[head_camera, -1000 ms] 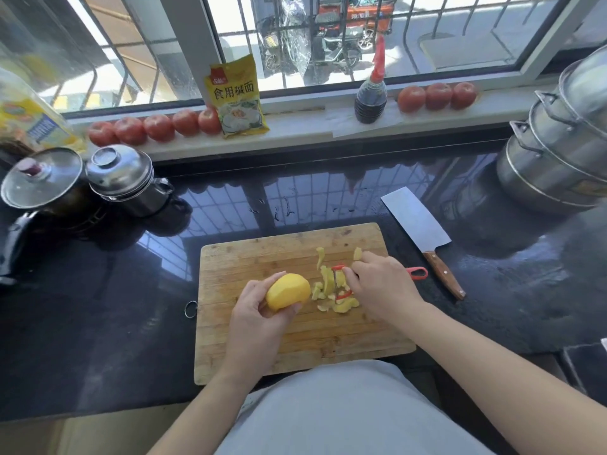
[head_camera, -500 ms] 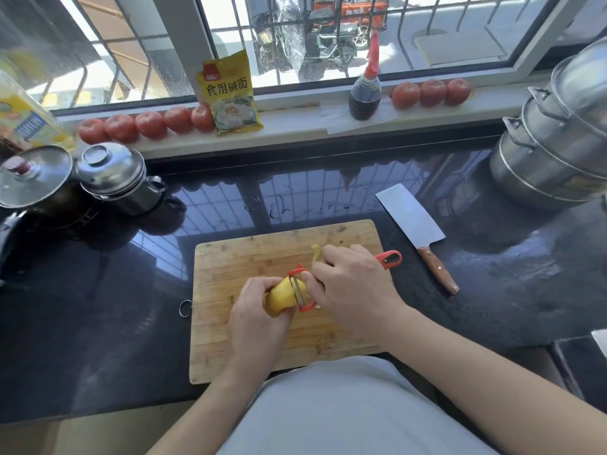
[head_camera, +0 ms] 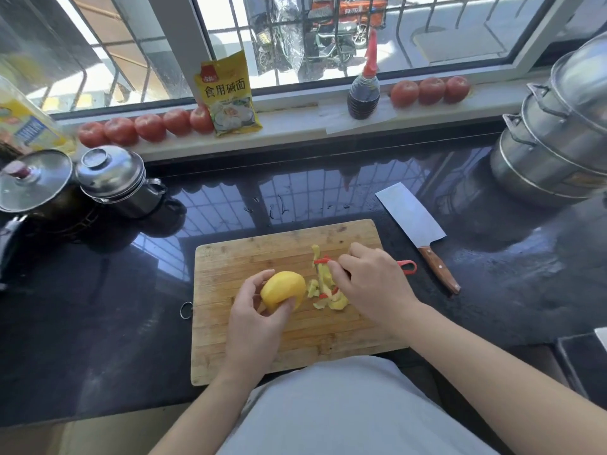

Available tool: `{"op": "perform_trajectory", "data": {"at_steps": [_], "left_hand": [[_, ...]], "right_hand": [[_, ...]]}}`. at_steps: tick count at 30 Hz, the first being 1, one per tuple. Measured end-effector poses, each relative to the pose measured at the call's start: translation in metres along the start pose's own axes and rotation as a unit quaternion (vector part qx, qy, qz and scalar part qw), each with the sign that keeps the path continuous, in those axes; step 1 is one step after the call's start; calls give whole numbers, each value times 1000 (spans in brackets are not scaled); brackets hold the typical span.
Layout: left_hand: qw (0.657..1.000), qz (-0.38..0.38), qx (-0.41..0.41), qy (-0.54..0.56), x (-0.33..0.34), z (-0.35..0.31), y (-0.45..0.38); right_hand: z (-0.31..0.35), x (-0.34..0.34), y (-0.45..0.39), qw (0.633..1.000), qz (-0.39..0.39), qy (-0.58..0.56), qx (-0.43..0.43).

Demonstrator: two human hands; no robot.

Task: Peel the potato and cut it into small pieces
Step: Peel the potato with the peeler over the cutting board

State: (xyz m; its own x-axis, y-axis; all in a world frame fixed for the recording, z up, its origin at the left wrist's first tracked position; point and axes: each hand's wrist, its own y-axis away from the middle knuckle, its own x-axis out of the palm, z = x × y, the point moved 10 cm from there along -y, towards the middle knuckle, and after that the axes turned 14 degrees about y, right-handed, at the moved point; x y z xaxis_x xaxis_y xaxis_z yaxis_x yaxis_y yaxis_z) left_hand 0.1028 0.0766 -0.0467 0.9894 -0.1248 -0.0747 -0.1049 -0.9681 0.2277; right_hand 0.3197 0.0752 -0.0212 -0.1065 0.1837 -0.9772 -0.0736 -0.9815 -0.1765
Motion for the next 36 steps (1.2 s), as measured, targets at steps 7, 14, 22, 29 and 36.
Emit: {"op": "perform_trajectory", "data": {"at_steps": [7,14,22,29,36], "left_hand": [[999,16,17,-23,7,-5,-2],[997,23,-36,72,7,14,3],[990,20,-64,123,1,20,1],[998,53,-28,3,3,20,4],[996,60,39,-61,9,4,3]], "right_hand": [[47,-39,-3,994,-69,1,-80],[14,9,-7,990,-32,101,-90],[-18,35,-5,989,35,141,13],[-15,29,2,988,49,144,3],[48,-33,1,992,-56,-28,-107]]}}
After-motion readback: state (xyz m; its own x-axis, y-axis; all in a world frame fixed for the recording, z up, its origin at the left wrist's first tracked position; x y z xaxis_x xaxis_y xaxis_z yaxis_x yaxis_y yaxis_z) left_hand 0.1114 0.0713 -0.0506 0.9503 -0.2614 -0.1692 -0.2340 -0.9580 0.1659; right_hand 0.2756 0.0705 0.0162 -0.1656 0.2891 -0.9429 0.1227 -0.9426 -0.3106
